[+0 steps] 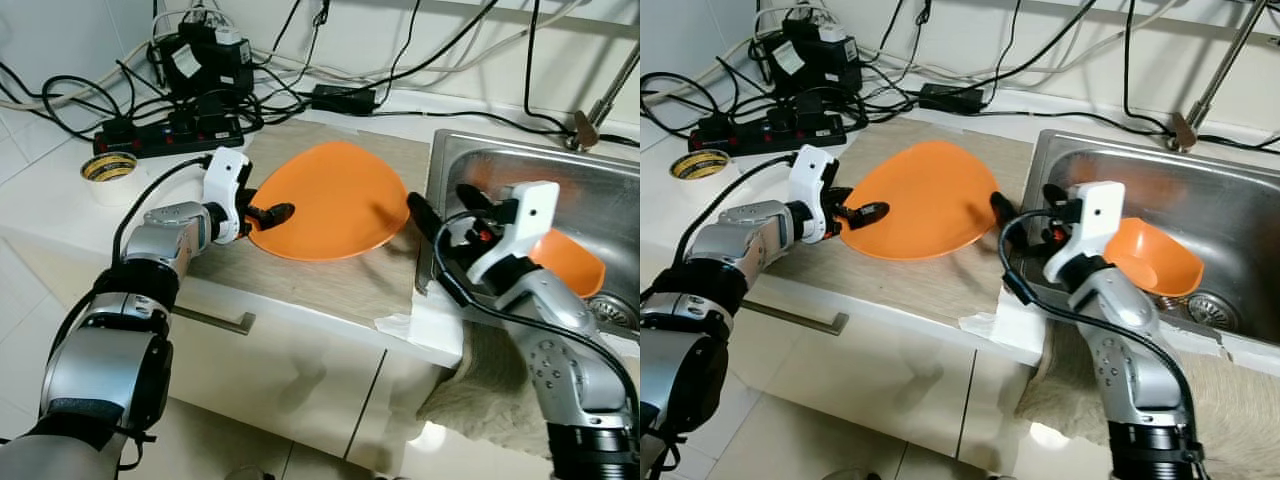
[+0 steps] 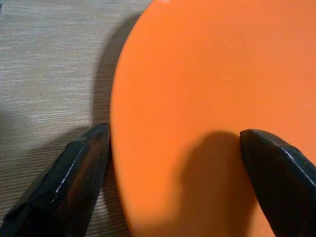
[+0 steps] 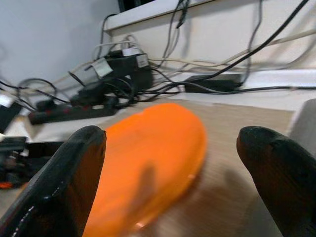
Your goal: Kitchen organization
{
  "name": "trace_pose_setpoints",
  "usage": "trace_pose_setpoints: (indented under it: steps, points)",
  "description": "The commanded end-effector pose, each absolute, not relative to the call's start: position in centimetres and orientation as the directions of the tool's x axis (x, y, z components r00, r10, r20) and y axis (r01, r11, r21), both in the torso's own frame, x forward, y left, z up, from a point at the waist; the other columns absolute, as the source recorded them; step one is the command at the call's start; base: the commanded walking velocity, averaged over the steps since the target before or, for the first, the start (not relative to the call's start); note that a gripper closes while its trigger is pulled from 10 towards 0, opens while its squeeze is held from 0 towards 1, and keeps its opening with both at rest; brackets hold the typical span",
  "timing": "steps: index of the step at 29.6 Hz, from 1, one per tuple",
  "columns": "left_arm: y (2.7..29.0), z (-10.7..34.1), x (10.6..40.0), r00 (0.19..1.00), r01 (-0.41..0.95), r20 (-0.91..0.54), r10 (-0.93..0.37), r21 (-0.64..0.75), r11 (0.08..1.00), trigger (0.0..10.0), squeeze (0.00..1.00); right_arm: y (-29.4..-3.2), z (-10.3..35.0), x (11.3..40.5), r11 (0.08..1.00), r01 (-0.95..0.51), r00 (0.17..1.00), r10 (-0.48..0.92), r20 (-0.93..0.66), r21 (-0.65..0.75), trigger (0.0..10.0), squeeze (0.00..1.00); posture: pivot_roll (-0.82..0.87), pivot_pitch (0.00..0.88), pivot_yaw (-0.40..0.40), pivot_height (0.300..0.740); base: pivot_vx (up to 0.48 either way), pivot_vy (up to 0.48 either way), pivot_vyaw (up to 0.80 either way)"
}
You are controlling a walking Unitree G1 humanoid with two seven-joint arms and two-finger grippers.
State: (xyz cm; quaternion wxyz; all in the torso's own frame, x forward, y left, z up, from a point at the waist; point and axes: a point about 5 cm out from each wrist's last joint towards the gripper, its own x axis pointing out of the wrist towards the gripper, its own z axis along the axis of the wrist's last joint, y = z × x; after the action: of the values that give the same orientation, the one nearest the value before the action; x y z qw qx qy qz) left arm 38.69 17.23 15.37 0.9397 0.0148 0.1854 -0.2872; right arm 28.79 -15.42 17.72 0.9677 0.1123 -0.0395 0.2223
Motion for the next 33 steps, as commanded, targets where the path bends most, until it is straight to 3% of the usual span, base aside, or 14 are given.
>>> trace_pose_setpoints:
  steps: [1, 8, 24, 33]
  points:
    - [17.1, 14.4, 38.4, 0.747, 0.542, -0.408, -0.526, -0.086, 0.836, 10.0, 0.00, -14.6, 17.7, 29.0, 0.853, -0.460, 0.888, 0.444, 0.119, 0.246, 10.0, 0.00, -0.04, 0.000, 0.009, 0.740, 0.000, 0.000, 0.00]
    - [17.2, 14.7, 38.5, 0.751, 0.541, -0.398, -0.528, -0.088, 0.836, 10.0, 0.00, -14.0, 16.2, 29.6, 0.844, -0.437, 0.897, 0.435, 0.079, 0.313, 10.0, 0.00, -0.02, 0.000, 0.007, 0.740, 0.000, 0.000, 0.00]
    - [17.6, 14.8, 38.5, 0.753, 0.536, -0.397, -0.525, -0.092, 0.839, 10.0, 0.00, -14.7, 15.8, 29.9, 0.881, -0.386, 0.921, 0.384, 0.066, 0.273, 10.0, 0.00, -0.02, 0.000, 0.009, 0.740, 0.000, 0.000, 0.00]
    - [17.5, 14.4, 38.3, 0.749, 0.537, -0.407, -0.523, -0.090, 0.839, 10.0, 0.00, -15.8, 19.7, 29.7, 0.913, -0.404, 0.902, 0.388, 0.187, 0.057, 10.0, 0.00, -0.03, 0.000, 0.010, 0.740, 0.000, 0.000, 0.00]
